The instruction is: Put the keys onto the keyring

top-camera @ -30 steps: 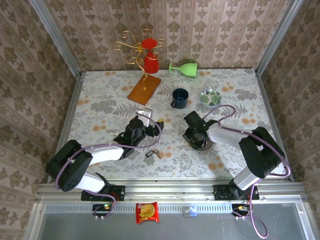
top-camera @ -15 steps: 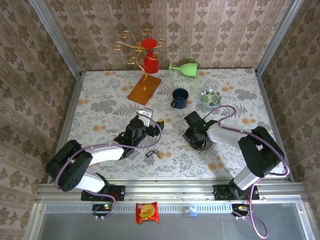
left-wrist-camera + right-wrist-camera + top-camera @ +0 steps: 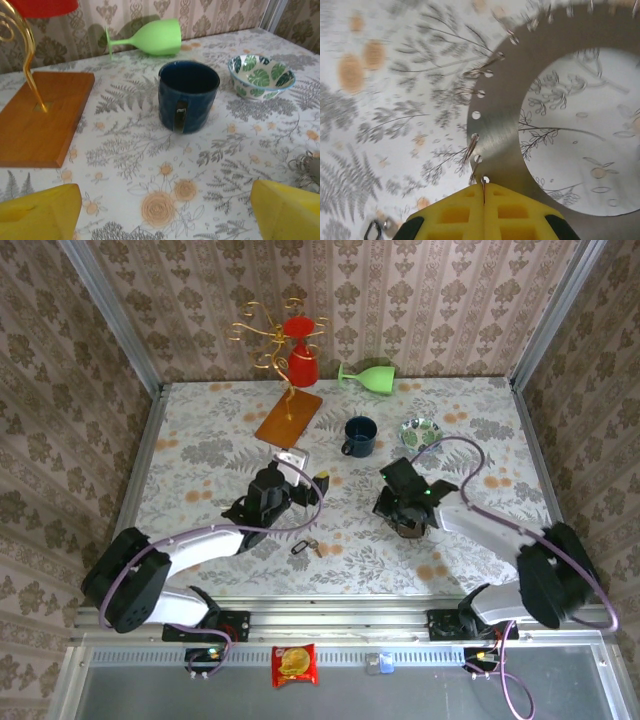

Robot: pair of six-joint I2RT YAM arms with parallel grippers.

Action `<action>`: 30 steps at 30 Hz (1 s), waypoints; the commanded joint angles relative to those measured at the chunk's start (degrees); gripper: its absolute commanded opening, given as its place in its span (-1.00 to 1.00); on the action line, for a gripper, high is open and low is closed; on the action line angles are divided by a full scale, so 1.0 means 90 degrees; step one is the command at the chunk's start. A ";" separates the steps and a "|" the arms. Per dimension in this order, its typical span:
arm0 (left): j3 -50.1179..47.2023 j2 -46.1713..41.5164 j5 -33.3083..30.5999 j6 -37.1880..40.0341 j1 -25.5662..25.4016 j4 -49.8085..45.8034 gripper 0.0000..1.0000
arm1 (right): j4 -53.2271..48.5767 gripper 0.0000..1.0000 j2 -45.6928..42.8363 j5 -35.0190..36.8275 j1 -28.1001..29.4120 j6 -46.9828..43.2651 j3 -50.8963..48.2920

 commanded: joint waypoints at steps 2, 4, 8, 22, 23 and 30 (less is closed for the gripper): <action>0.0663 -0.0270 0.0997 0.0060 0.0455 -0.0767 0.74 | -0.0946 -1.00 -0.0861 0.0542 0.0000 -0.1890 0.0219; 0.0892 -0.0362 0.1210 0.0247 0.0579 -0.0932 0.74 | -0.1066 -1.00 -0.1136 0.0413 -0.0003 -0.2753 0.0431; 0.1314 -0.0519 0.1626 0.0612 0.0795 -0.1416 0.72 | -0.0959 -1.00 -0.1571 -0.0156 -0.0009 -0.4414 0.0724; 0.1163 -0.0825 0.3236 0.2113 0.0714 -0.1361 0.23 | -0.0878 -1.00 -0.1316 -0.1983 0.0005 -0.8052 0.1547; 0.1102 -0.0808 0.3406 0.2276 0.0645 -0.1307 0.21 | -0.0791 -1.00 -0.1339 -0.2161 0.0001 -0.8214 0.1510; 0.0482 -0.0578 0.4780 0.3071 0.0516 -0.0127 0.10 | 0.0268 -1.00 -0.1537 -0.3265 0.0001 -0.9103 0.0963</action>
